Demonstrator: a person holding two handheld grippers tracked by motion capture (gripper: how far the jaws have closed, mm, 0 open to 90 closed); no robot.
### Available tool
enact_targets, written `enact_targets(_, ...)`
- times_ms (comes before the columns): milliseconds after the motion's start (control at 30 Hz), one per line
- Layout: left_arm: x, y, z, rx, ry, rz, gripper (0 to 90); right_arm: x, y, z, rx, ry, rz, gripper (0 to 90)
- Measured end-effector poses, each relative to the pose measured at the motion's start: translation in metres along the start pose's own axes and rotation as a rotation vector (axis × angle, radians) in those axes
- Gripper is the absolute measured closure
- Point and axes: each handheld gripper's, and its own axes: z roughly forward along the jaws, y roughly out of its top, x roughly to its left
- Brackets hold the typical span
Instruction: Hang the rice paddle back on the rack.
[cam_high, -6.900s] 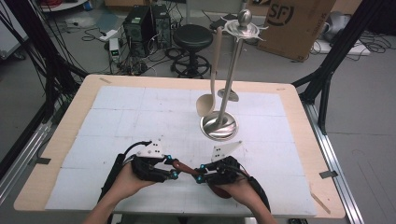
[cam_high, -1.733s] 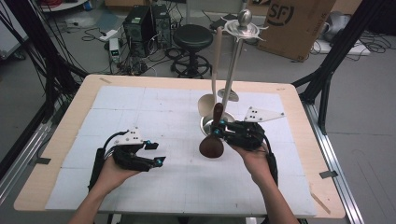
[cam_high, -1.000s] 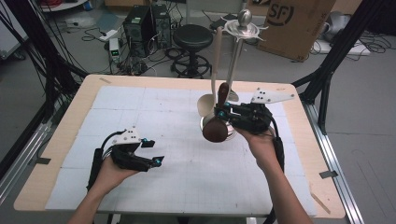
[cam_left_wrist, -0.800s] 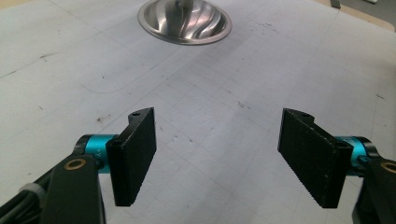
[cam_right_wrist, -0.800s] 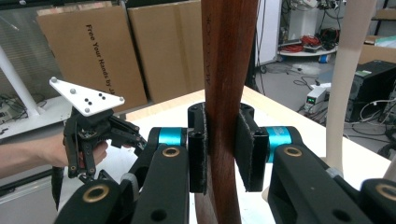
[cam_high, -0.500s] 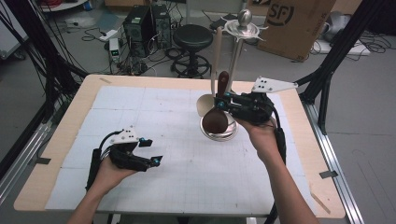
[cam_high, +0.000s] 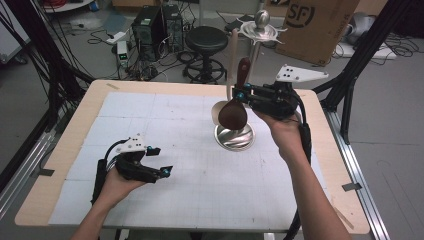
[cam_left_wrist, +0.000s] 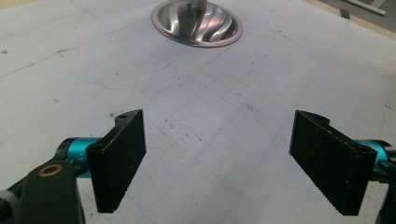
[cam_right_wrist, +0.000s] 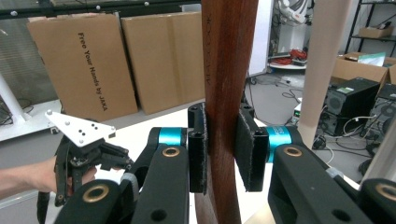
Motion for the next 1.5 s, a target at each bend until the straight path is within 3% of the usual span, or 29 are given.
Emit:
enact_targets(567, 0.001, 0.0, -0.001, -0.016, 0.007, -0.011, 18.5, -0.012, 0.023, -0.004, -0.011, -0.051, 0.007, 76.4)
enact_targets(1200, 0.002, 0.0, -0.002, -0.025, 0.01, -0.019, 18.5, -0.025, 0.025, -0.002, -0.004, -0.1, 0.03, 76.3)
enact_targets(1500, 0.003, 0.0, -0.004, -0.028, 0.013, -0.017, 18.2, -0.023, 0.025, -0.001, 0.01, -0.126, 0.022, 75.1)
